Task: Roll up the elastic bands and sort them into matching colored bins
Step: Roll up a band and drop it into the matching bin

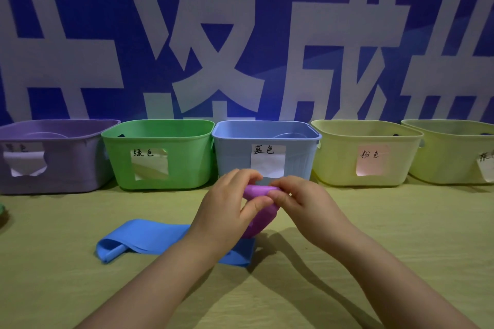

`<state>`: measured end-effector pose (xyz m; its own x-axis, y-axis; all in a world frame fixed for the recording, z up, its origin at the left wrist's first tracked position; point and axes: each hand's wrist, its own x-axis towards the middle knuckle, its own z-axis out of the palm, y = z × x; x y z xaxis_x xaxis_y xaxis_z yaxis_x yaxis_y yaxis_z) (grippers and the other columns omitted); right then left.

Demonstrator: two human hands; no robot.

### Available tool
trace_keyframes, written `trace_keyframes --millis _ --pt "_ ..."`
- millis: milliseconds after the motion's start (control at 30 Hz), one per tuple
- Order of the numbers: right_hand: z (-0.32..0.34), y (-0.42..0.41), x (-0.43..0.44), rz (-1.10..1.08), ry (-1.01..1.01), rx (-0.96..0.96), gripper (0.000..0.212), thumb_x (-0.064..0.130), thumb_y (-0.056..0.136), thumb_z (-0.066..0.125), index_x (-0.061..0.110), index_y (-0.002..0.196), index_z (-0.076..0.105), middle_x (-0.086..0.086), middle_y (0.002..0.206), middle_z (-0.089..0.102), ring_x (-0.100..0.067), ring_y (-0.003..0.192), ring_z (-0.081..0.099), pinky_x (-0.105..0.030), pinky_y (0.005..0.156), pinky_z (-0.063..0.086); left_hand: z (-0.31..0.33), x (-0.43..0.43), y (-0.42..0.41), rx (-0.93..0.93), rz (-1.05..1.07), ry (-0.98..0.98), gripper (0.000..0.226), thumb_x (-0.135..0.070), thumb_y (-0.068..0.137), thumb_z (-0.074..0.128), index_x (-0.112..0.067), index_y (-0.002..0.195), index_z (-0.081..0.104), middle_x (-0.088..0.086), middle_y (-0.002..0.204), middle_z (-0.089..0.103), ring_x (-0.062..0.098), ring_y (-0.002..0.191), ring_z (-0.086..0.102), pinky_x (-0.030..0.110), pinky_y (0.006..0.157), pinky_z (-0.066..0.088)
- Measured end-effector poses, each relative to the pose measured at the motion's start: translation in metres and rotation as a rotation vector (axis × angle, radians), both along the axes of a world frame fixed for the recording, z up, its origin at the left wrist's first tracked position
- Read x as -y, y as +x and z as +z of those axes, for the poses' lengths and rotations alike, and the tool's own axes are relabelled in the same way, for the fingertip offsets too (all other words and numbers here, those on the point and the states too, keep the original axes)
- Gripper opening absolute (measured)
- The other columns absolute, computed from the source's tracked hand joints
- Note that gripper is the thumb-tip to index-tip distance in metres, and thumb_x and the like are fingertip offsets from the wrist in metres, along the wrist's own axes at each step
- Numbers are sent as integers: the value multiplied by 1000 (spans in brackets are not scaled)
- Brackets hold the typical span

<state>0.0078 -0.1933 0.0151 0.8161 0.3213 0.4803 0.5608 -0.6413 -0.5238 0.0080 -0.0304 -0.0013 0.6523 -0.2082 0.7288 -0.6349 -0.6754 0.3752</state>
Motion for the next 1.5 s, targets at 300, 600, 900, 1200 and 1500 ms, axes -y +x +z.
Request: trace_keyframes --millis 300,600,900,1200,1500 --pt "-2 -1 -4 25 179 -57 8 32 90 54 39 93 53 15 86 60 1 83 55 -15 69 42 4 -2 0 -13 26 -72 24 -45 80 51 -23 82 63 -16 76 57 3 76 47 9 67 34" --pt "2 -3 -5 24 135 15 12 26 91 52 32 83 57 11 80 60 -4 75 54 -24 67 42 5 0 -4 -4 -43 -130 28 -48 80 52 -23 86 63 -16 80 57 -2 80 52 6 65 36" --pt "0 -4 -4 38 130 -6 21 29 95 47 25 82 63 4 71 62 -9 69 54 -33 68 43 5 2 -7 -4 -87 -106 26 -50 77 53 -28 87 62 -18 82 59 -1 79 53 8 67 38" --pt "2 -6 -7 126 309 -182 11 32 76 70 32 85 64 5 83 68 -7 79 62 -34 77 53 6 -1 -7 -42 -63 -120 5 -35 87 55 -31 84 56 -14 76 59 4 75 54 12 61 39" --pt "-2 -1 -5 97 349 -217 14 32 83 64 20 76 66 -13 79 68 -10 67 52 -30 65 41 2 1 -6 -62 -106 -168 21 -59 80 38 -41 83 47 -14 72 60 2 69 55 13 57 38"
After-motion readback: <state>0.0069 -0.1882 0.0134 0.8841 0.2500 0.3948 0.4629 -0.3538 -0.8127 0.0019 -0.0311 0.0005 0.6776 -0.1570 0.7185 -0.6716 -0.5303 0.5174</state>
